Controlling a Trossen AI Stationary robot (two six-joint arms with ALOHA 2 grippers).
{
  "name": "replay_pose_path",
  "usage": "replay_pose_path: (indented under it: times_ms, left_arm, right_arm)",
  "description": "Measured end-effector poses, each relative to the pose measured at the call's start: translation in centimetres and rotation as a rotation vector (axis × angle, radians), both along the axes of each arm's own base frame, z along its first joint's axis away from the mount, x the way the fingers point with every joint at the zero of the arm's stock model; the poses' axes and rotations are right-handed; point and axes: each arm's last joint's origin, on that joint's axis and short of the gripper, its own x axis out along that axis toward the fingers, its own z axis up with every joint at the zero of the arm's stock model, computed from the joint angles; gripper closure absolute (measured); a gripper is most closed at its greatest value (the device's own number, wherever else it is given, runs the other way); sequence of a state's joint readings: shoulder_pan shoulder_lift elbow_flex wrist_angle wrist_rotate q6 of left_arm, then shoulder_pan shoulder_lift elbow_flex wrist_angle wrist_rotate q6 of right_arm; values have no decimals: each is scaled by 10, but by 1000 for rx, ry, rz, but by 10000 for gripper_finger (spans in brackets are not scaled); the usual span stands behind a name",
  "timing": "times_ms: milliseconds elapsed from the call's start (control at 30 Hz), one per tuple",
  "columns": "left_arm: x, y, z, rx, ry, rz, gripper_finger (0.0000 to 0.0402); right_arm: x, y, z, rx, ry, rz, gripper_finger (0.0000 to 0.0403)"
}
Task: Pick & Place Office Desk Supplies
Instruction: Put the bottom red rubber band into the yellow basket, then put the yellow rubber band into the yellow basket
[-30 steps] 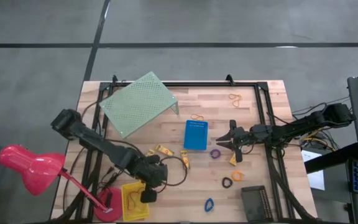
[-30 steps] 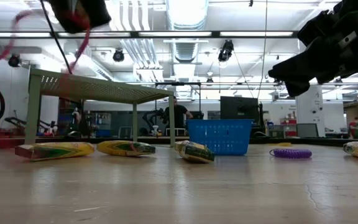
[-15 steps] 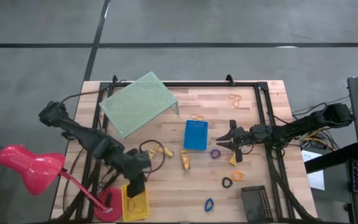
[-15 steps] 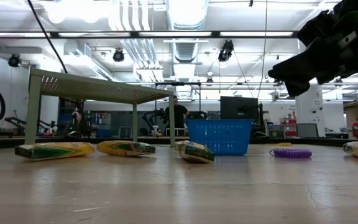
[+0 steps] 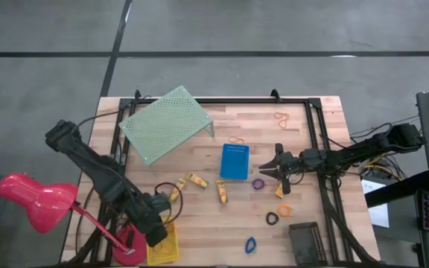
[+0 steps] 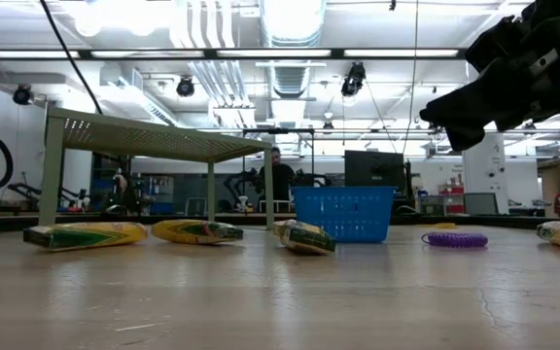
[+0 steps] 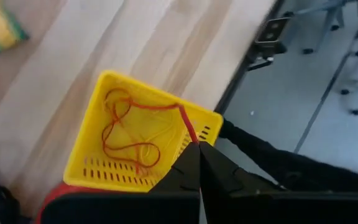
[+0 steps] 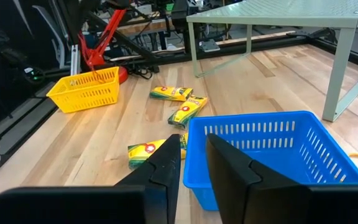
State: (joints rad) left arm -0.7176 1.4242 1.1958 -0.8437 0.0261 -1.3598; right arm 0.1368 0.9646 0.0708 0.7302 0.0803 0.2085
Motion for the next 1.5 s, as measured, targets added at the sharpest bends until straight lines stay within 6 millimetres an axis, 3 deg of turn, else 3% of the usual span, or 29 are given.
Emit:
replay_pose_path:
  times_ms: [500,700,1067,1500]
  left_arm:
    - [-14,-3,-85,-211,125,182,395]
    - [-20,1,-106,-285,155,244,378]
    - [-22,4,-112,-286,169,265,352]
    - [-22,3,-111,-288,163,259,258]
  right_arm:
    - [0,0,0,0,0,1,315]
    - [0,0,0,0,0,0,326]
    - [0,0,0,0,0,0,332]
    - [0,0,0,0,0,0,316]
